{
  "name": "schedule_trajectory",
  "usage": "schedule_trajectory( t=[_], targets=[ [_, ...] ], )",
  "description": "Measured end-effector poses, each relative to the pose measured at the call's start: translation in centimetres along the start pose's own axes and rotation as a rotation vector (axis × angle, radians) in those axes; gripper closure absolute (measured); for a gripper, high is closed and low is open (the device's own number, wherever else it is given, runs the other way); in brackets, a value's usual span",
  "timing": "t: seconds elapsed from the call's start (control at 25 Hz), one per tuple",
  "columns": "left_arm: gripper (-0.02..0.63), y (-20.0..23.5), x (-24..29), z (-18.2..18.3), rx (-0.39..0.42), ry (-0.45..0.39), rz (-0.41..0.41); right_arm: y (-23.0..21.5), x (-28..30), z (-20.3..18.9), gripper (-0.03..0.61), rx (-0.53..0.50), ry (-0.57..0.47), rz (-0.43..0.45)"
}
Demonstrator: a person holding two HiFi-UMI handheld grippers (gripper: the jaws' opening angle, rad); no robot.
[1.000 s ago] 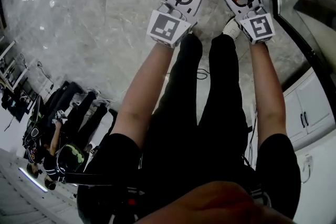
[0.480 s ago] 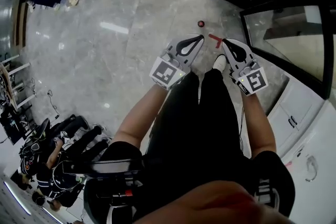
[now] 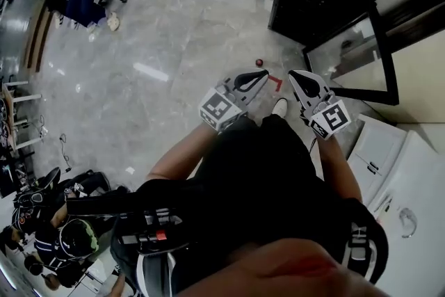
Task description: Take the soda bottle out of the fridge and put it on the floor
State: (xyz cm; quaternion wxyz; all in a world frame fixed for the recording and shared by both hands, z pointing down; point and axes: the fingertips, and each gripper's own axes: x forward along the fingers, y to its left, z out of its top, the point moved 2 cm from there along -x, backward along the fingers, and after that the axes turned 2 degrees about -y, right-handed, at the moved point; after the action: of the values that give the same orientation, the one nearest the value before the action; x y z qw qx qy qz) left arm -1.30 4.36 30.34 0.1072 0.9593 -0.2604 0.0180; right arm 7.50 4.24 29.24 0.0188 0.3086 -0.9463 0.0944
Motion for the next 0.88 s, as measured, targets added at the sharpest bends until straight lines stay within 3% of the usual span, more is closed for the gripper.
schedule_trajectory(
  t=[0.32, 0.88],
  targets=[
    [0.609, -1.5, 0.8, 5.6, 0.036, -0.074, -0.029, 0.8, 0.4, 4.8, 0.566, -0.034, -0.028, 0.047],
    [0.609, -0.8, 0.4, 5.9, 0.035, -0.068, -0.034, 1.5, 1.9, 5.6, 0.566, -0.07, -0.031, 0.097]
  ],
)
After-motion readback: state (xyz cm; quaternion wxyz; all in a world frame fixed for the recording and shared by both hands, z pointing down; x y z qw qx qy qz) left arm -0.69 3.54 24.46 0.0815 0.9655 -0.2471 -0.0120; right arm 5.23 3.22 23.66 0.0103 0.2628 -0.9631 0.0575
